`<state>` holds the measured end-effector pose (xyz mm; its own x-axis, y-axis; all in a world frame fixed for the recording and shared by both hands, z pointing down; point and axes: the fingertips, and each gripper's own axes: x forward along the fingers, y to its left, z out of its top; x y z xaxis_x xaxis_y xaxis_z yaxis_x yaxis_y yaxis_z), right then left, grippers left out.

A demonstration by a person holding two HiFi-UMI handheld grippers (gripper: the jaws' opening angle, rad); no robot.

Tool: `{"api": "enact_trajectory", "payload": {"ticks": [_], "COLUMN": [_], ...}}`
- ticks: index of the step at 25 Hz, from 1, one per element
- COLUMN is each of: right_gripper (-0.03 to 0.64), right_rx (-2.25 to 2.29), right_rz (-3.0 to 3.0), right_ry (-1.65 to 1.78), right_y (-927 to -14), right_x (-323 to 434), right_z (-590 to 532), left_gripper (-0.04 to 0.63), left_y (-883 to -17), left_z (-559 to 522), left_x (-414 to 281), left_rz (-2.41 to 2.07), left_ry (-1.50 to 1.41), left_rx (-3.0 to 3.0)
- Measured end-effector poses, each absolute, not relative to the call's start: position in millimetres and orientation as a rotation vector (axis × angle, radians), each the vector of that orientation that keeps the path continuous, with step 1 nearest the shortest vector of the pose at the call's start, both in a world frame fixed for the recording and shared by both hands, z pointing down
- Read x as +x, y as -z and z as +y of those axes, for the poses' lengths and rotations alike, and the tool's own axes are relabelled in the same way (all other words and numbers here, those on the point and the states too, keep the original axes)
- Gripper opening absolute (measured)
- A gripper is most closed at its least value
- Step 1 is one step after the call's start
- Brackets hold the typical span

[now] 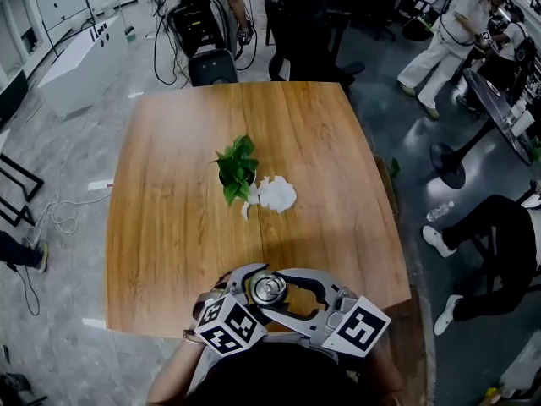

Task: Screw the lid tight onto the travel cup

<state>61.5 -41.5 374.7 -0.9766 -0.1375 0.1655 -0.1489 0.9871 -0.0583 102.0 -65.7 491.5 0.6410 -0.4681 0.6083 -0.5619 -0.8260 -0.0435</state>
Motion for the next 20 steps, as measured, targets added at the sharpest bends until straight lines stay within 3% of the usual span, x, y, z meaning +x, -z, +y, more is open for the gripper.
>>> {"api": "enact_trajectory", "payload": {"ticks": [20], "right_gripper": [0.241], "right_rx": [0.238], "right_rz": [-2.959], "right_ry": [-0.101], "right_y": [-379.6], "right_x": [63.1], "right_z": [-36.3], "left_gripper": [0.394], "left_y": [-496.0], "left_z": [-60.7], "left_x": [102.2], "left_rz": [-0.876], "left_ry": [-0.941], "left_rx": [2.691]}}
